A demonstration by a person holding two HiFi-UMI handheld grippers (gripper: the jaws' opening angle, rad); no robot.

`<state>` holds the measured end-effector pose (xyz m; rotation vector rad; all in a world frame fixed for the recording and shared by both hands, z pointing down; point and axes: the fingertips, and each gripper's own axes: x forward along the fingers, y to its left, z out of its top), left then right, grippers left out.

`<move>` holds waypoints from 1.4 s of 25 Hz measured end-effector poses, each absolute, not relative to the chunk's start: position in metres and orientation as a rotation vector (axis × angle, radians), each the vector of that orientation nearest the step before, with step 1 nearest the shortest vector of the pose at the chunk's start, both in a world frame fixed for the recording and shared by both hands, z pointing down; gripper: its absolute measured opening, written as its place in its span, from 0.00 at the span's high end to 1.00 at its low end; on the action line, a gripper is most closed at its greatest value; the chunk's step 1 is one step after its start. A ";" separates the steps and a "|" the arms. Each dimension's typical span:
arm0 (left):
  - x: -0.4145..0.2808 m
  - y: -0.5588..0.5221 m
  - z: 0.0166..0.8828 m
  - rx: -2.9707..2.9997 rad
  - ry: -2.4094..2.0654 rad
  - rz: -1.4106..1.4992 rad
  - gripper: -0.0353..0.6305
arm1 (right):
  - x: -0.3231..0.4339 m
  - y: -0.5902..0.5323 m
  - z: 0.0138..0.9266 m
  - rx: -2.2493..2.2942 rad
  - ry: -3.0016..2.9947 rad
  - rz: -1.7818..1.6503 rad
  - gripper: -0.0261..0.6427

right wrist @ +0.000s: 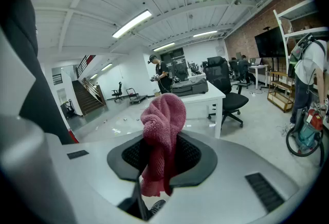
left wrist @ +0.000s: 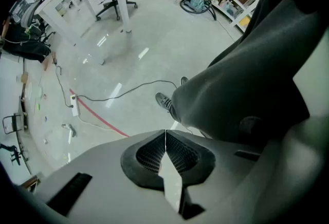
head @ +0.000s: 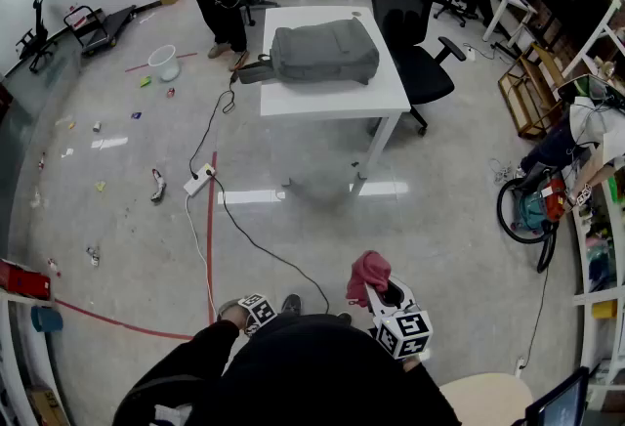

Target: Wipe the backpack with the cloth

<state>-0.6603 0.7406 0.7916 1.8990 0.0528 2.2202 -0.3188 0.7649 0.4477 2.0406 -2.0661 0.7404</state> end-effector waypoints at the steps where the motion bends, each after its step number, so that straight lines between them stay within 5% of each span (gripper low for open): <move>1: -0.661 0.747 0.791 1.882 0.058 2.233 0.92 | -0.314 0.772 0.450 2.045 -2.065 0.755 0.80; 21: -0.680 0.796 0.781 1.744 0.097 2.308 0.92 | -0.301 0.818 0.477 2.062 -2.037 0.909 0.80; 27: -0.662 0.762 0.795 1.908 0.106 2.203 0.92 | -0.348 0.774 0.470 1.949 -2.039 0.840 0.80; 35: -0.752 0.742 0.837 1.760 0.001 2.071 0.92 | -0.411 0.711 0.481 1.787 -2.003 0.807 0.80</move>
